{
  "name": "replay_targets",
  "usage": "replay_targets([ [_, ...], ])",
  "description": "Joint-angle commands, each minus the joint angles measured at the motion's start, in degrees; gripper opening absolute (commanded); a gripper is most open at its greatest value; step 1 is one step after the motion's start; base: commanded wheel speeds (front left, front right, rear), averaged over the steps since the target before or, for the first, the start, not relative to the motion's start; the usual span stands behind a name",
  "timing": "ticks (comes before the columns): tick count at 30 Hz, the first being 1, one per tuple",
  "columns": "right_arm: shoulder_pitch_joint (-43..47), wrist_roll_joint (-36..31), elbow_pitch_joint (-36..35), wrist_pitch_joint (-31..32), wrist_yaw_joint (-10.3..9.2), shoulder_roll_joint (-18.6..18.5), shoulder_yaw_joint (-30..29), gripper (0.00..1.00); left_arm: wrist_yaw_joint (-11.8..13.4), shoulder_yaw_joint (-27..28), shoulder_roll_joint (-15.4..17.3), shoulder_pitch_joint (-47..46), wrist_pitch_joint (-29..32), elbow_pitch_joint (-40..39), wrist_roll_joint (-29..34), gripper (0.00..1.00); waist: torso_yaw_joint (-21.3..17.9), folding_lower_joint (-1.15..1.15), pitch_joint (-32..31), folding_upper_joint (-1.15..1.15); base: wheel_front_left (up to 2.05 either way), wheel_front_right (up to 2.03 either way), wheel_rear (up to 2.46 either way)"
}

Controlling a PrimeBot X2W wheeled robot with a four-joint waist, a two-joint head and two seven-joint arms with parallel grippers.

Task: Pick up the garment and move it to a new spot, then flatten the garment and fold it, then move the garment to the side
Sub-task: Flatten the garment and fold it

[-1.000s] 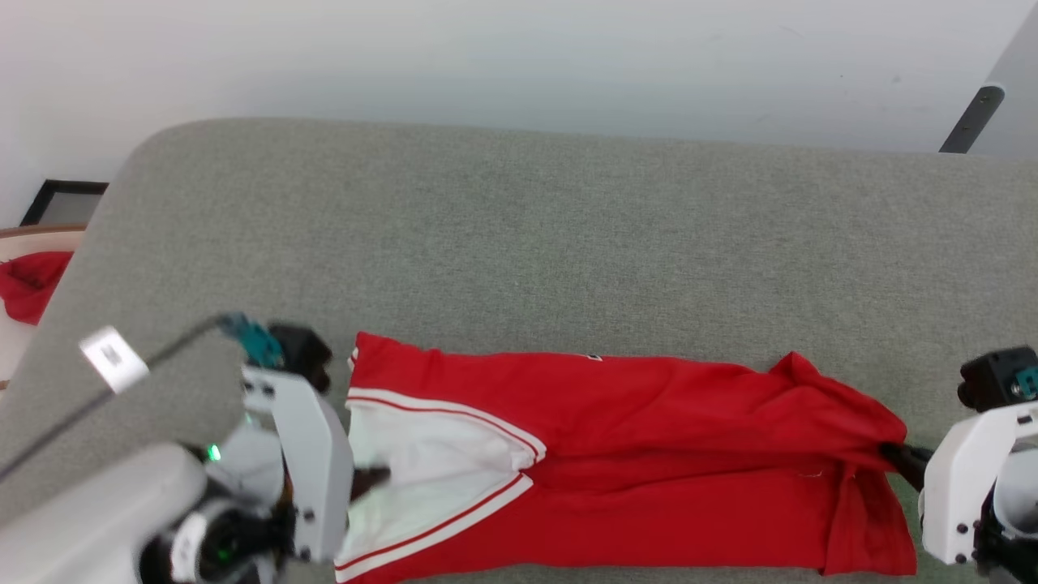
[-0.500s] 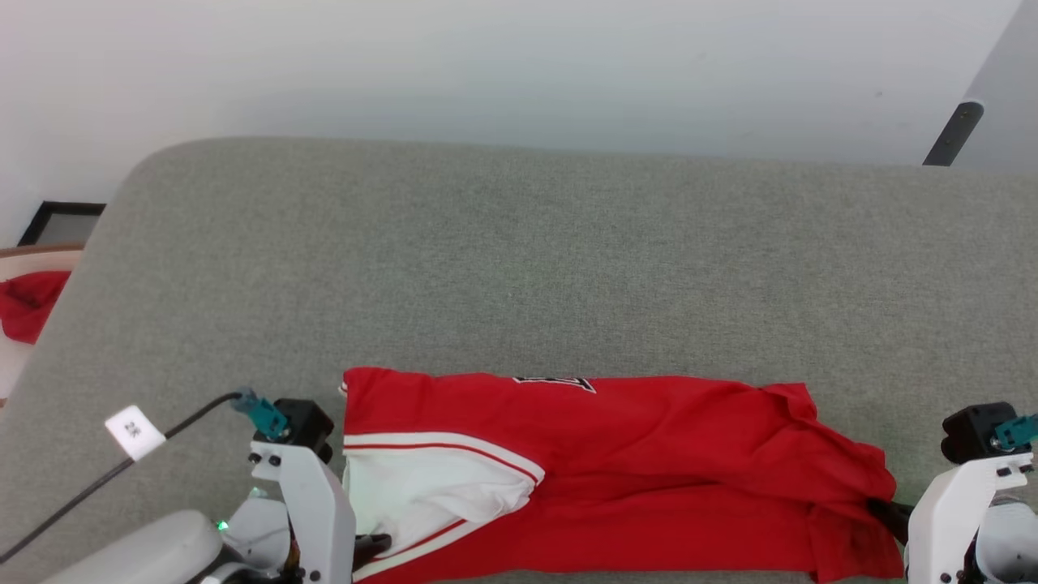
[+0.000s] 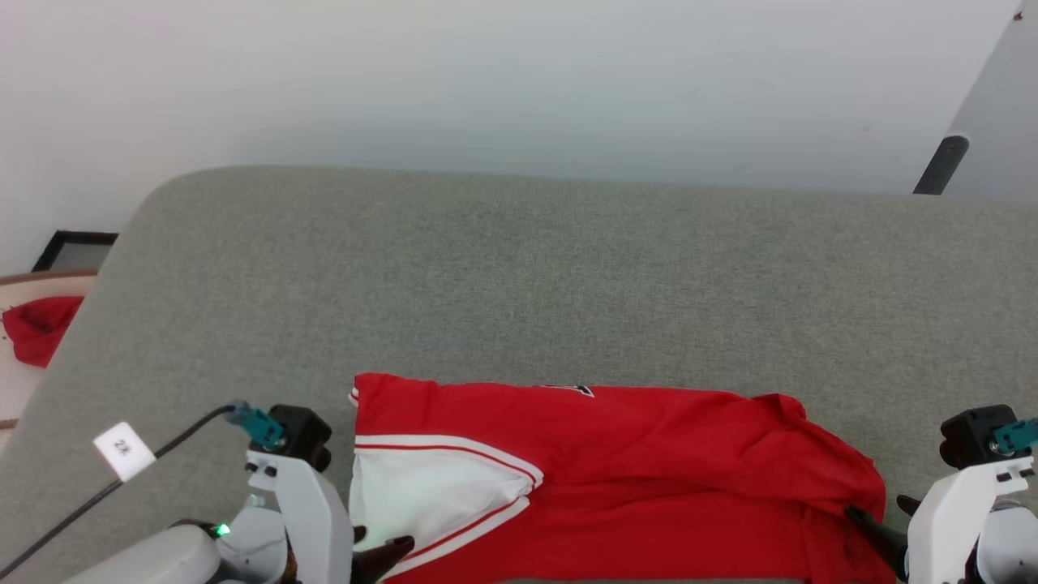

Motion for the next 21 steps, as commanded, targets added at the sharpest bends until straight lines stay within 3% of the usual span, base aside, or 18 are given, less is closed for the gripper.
replay_targets([
  [1,0.9,-0.1,-0.9,-0.2,-0.05,0.2,-0.4,1.00,0.4,0.4,0.4,0.7,-0.5,-0.5,0.5,1.00,-0.1,0.00,-0.4,0.00,0.00,0.00,0.00],
  [10,2.7,-0.8,-4.4,-3.2,-0.05,1.4,-1.6,1.00,1.0,2.0,2.9,2.7,-5.9,-3.0,1.8,1.00,-0.4,0.00,-1.6,0.00,0.00,0.00,0.00],
  [15,3.3,-0.7,-4.9,-5.6,-0.05,2.0,-2.2,1.00,0.7,3.0,3.3,4.3,-11.6,-2.2,4.0,1.00,-0.4,0.00,-2.0,0.00,0.00,0.00,0.00],
  [21,4.5,-0.7,-4.4,-10.1,-0.05,2.3,-2.7,1.00,0.3,5.5,1.9,6.9,-23.4,0.6,7.1,1.00,0.2,0.00,-2.7,0.00,0.00,0.00,0.00],
])
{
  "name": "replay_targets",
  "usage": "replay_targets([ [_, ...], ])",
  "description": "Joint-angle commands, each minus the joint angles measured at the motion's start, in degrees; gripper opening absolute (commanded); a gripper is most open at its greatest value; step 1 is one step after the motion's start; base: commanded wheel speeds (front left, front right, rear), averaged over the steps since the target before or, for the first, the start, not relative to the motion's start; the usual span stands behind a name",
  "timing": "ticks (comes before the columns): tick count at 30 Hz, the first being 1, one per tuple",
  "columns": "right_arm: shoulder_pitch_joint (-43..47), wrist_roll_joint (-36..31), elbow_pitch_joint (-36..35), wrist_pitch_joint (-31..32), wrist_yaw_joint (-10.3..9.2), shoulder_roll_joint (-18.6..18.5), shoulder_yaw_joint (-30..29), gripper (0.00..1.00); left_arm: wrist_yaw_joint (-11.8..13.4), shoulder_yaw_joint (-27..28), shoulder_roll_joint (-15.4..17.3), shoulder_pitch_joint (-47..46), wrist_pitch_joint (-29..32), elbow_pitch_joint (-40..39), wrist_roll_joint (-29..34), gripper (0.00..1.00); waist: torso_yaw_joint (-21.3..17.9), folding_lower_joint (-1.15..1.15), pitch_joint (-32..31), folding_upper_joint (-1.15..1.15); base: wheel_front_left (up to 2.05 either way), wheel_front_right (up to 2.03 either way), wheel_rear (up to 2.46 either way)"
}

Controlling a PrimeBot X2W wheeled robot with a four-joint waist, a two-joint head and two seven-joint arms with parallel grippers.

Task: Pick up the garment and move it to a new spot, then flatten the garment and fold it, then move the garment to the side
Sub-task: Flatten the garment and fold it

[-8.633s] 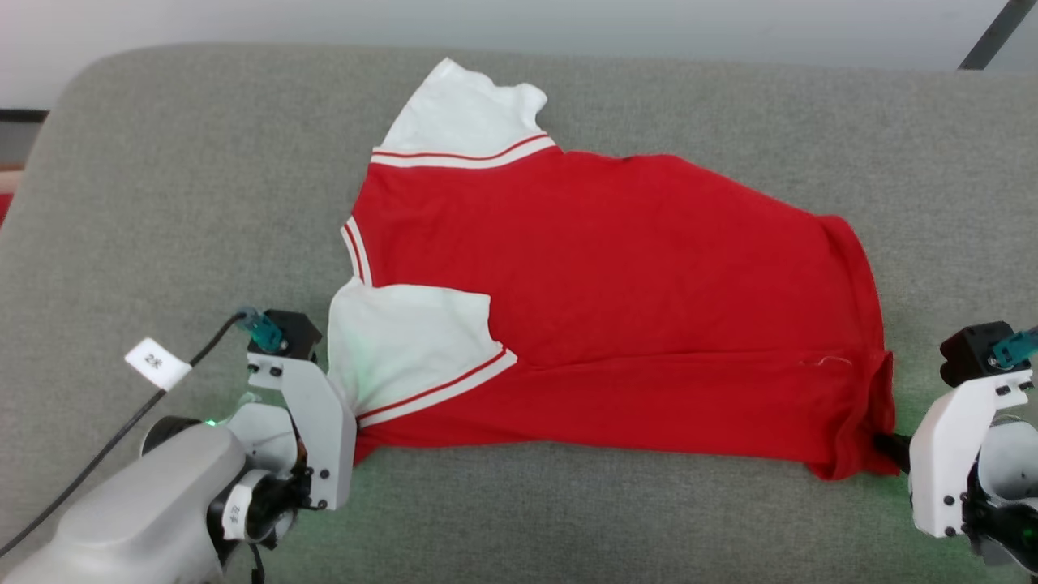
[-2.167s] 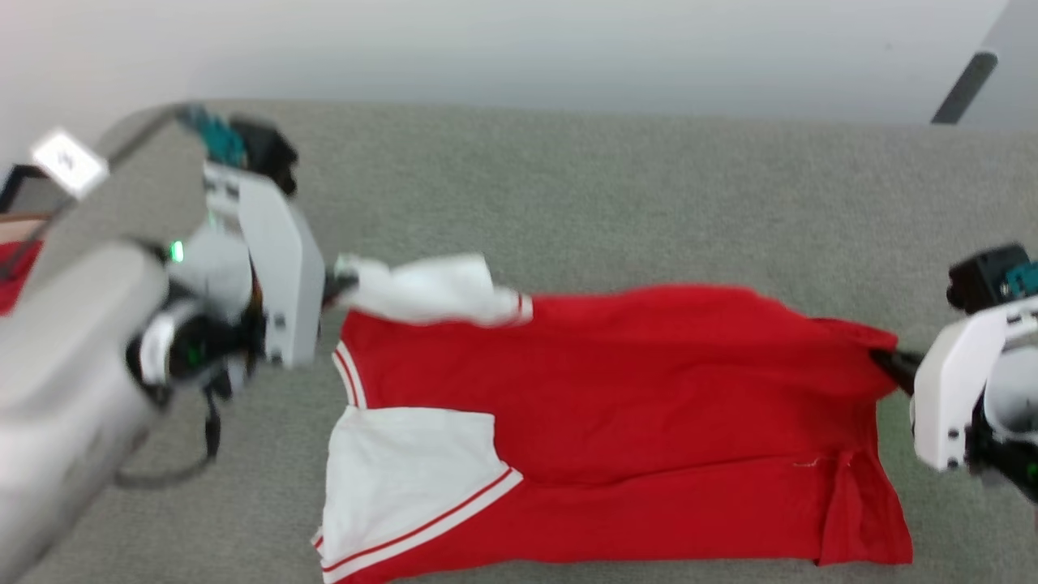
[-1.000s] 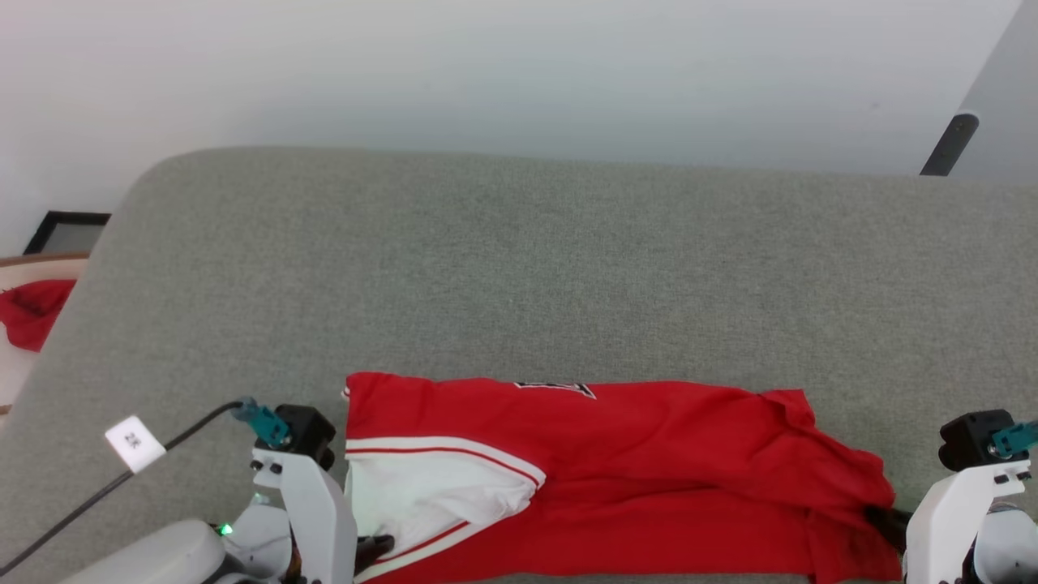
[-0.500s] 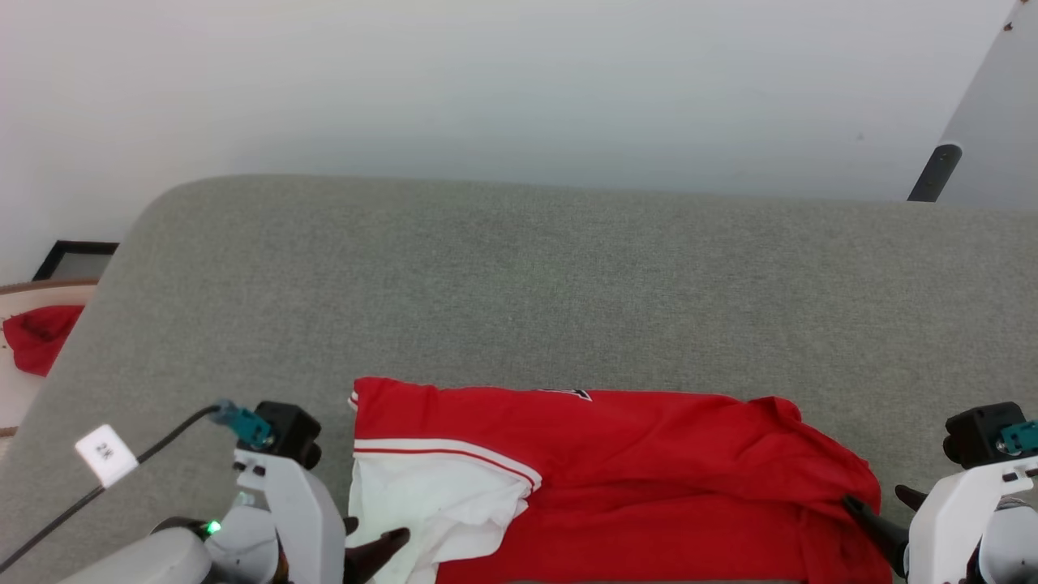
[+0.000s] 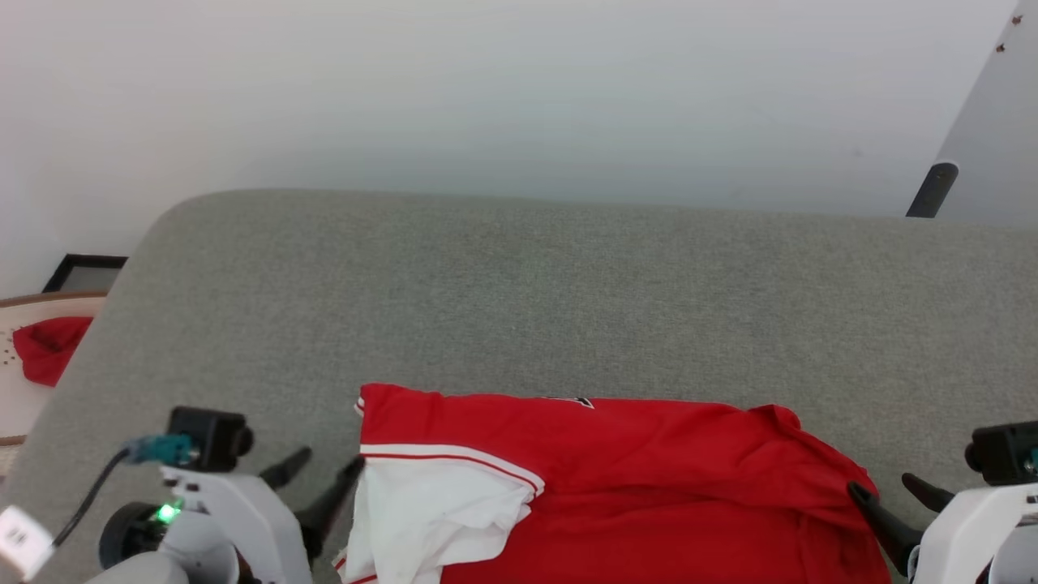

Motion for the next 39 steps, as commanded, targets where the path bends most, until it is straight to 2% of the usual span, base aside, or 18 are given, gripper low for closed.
replay_targets([
  [1,0.4,0.1,0.2,-0.7,-0.05,0.0,-0.4,1.00,-0.2,0.3,-0.2,0.8,-0.9,0.5,0.6,1.00,0.2,0.00,-0.2,0.00,0.00,0.00,0.00],
  [7,1.4,0.1,1.1,-3.2,-0.05,-0.2,-1.2,1.00,-1.4,2.4,-2.3,3.1,-11.8,4.1,3.4,1.00,1.3,0.00,-0.7,0.00,0.00,0.00,0.00],
  [11,1.9,0.4,1.7,-3.4,-0.05,-0.2,-2.1,1.00,-2.5,5.0,-4.5,5.3,-15.3,6.3,4.6,1.00,2.0,0.00,-1.0,0.00,0.00,0.00,0.00],
  [14,2.1,0.6,2.6,-2.9,-0.05,-0.4,-2.9,1.00,-3.1,8.6,-6.2,7.4,-15.9,7.8,6.6,1.00,2.6,0.00,-1.0,0.00,0.00,0.00,0.00],
  [17,2.0,0.8,3.3,-2.5,-0.05,-0.4,-3.8,1.00,-4.2,15.1,-9.1,10.7,-16.0,8.5,10.6,1.00,3.3,0.00,-0.9,0.00,0.00,0.00,0.00],
  [23,1.5,1.3,4.2,-0.5,-0.05,-0.7,-4.5,1.00,-7.7,27.8,-16.0,18.5,-16.0,9.6,19.8,1.00,4.3,0.00,-0.6,0.00,0.00,0.00,0.00],
  [27,1.2,1.5,4.9,1.7,-0.05,-0.9,-5.1,1.00,-10.5,34.2,-20.7,22.6,-16.0,10.6,24.2,1.00,5.2,0.00,-0.1,0.00,0.00,0.00,0.00],
  [32,-0.1,1.5,5.4,4.6,-0.05,-1.3,-6.0,1.00,-14.0,39.5,-25.6,25.2,-16.0,12.2,28.0,1.00,6.6,0.00,1.5,0.00,0.00,0.00,0.00],
  [39,-2.7,0.8,7.8,9.0,-0.05,-1.5,-7.5,1.00,-18.2,42.9,-30.6,24.0,-16.0,14.6,31.3,1.00,9.1,0.00,5.0,0.00,0.00,0.00,0.00],
])
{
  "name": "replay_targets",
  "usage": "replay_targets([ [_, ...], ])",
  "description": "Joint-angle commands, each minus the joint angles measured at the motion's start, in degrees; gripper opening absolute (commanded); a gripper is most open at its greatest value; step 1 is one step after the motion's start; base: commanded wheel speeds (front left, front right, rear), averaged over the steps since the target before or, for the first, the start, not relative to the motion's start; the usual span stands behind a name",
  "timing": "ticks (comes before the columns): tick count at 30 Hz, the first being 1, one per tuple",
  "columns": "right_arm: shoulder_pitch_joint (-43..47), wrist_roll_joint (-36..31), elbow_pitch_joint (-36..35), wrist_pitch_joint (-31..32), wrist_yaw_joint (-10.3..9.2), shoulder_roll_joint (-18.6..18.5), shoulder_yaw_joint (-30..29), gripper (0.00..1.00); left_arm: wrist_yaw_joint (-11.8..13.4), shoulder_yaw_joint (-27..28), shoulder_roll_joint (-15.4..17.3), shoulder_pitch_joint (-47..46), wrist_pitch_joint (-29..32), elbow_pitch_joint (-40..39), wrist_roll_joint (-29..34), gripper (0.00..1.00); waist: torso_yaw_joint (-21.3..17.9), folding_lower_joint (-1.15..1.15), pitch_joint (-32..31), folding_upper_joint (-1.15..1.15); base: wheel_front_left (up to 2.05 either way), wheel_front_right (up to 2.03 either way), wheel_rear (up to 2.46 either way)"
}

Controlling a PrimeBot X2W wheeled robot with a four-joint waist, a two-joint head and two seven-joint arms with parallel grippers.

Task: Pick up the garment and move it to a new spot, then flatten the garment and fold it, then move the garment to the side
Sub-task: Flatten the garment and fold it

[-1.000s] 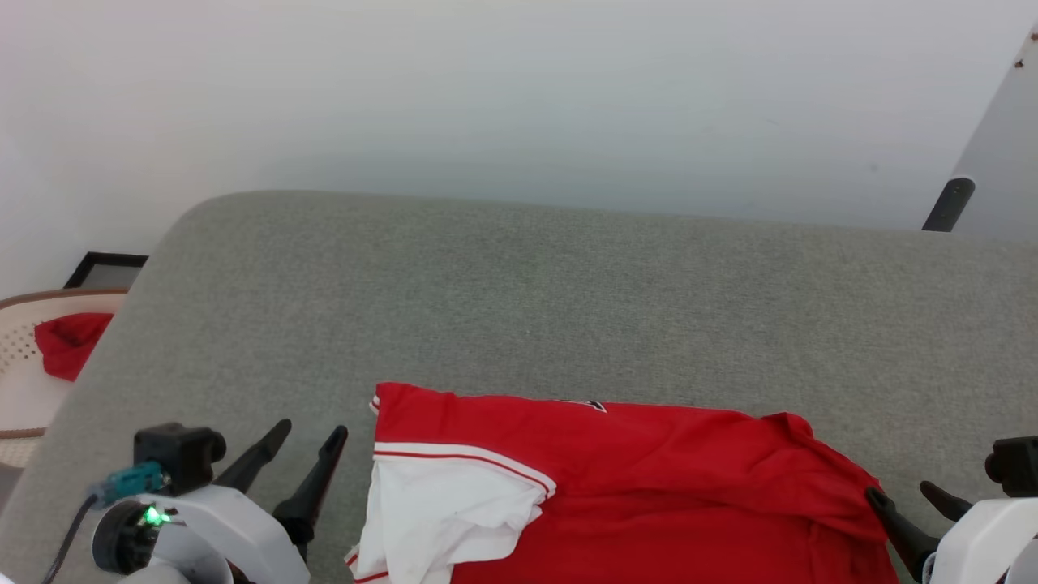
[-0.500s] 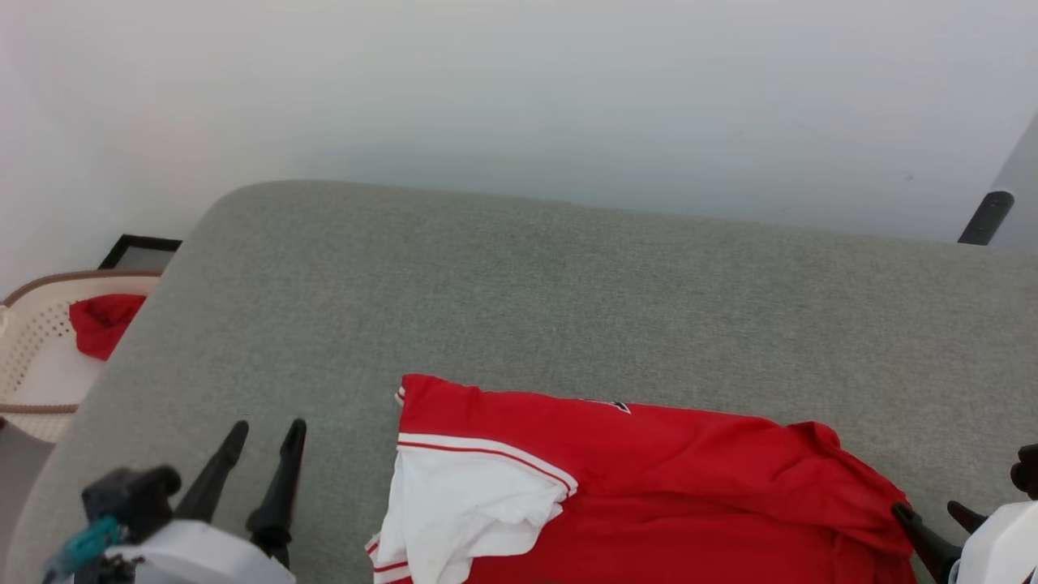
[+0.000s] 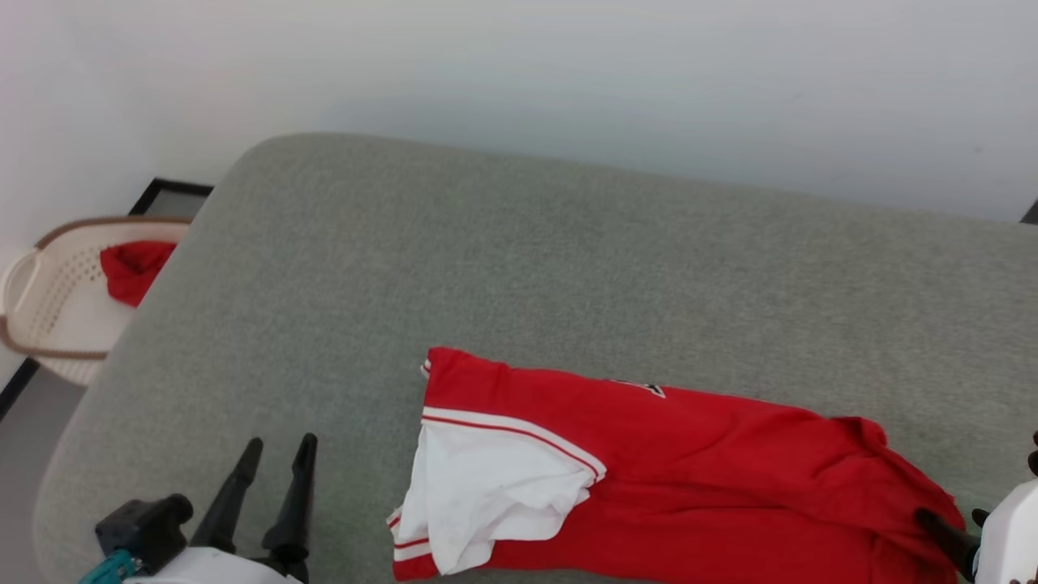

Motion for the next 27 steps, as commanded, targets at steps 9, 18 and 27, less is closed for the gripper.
replay_targets([
  [9,-4.4,-0.6,6.7,4.7,-0.05,2.1,-1.2,1.00,-3.2,0.2,-3.7,-3.4,-0.2,3.7,1.5,1.00,4.0,0.00,5.2,0.00,0.00,0.00,0.00],
  [18,-7.4,-0.1,14.4,8.4,0.15,5.7,3.8,0.64,-4.4,0.5,-5.7,-5.2,-0.2,5.9,1.2,1.00,5.1,0.00,7.1,0.00,0.00,0.00,0.00],
  [27,-9.0,1.5,16.5,7.6,0.05,3.2,4.1,0.00,-4.9,0.7,-6.8,-5.9,-0.2,7.6,0.8,1.00,5.1,0.00,7.1,0.00,0.00,0.00,0.00],
])
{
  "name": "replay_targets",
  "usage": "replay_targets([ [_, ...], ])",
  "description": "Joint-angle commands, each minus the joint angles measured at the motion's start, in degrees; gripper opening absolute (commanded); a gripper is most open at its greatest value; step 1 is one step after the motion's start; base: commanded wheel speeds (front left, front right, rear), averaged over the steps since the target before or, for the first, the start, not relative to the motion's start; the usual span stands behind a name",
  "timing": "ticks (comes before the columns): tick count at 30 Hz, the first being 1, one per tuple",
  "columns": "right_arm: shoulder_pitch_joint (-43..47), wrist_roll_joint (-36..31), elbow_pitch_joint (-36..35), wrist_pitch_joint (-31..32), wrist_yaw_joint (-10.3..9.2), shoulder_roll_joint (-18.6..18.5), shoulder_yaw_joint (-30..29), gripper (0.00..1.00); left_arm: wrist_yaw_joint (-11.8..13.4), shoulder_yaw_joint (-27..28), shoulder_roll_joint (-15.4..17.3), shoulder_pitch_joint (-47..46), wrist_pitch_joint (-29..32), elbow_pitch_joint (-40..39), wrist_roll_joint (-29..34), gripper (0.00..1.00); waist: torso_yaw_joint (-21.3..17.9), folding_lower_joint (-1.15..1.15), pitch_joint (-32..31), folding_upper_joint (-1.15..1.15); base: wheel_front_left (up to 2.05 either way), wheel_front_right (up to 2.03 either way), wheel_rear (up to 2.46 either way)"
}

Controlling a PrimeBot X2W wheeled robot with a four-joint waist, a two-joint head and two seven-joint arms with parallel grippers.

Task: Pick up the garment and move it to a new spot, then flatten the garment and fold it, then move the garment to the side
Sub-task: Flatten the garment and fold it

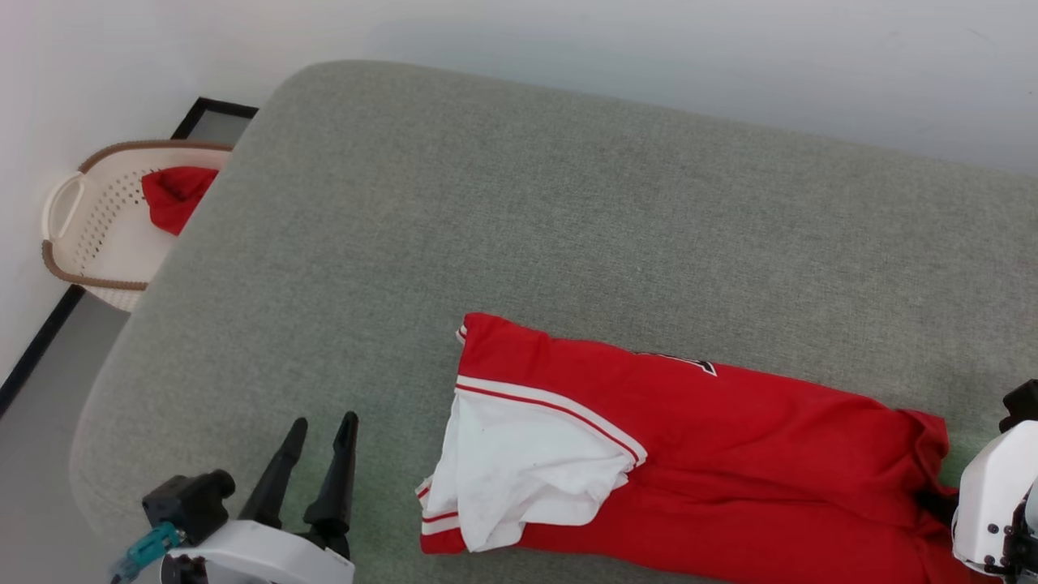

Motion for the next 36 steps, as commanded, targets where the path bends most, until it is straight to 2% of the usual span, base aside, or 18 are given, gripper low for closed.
replay_targets([
  [1,1.3,0.1,2.9,-0.1,0.15,1.7,1.6,0.00,-0.2,0.2,0.0,-0.3,-0.2,0.4,-0.2,1.00,-0.1,0.00,-0.1,0.00,0.00,0.00,0.00],
  [16,-2.6,-0.4,8.1,-6.0,-0.18,-5.6,-3.6,0.00,-0.4,0.9,-0.3,0.8,-0.2,1.0,0.4,1.00,-1.5,0.00,-2.3,0.00,0.00,0.00,0.00],
  [29,-5.1,-0.6,17.7,-11.5,0.05,-11.7,-8.8,0.00,-0.4,0.1,1.4,2.2,-0.2,0.5,-0.3,1.00,-3.7,0.00,-4.2,0.00,0.00,0.00,0.00],
  [36,-6.4,0.4,18.2,-11.1,0.06,-12.9,-7.0,0.00,-0.4,0.2,1.6,2.6,-0.2,1.0,-0.2,1.00,-5.8,0.00,-4.9,0.00,0.00,0.00,0.00],
])
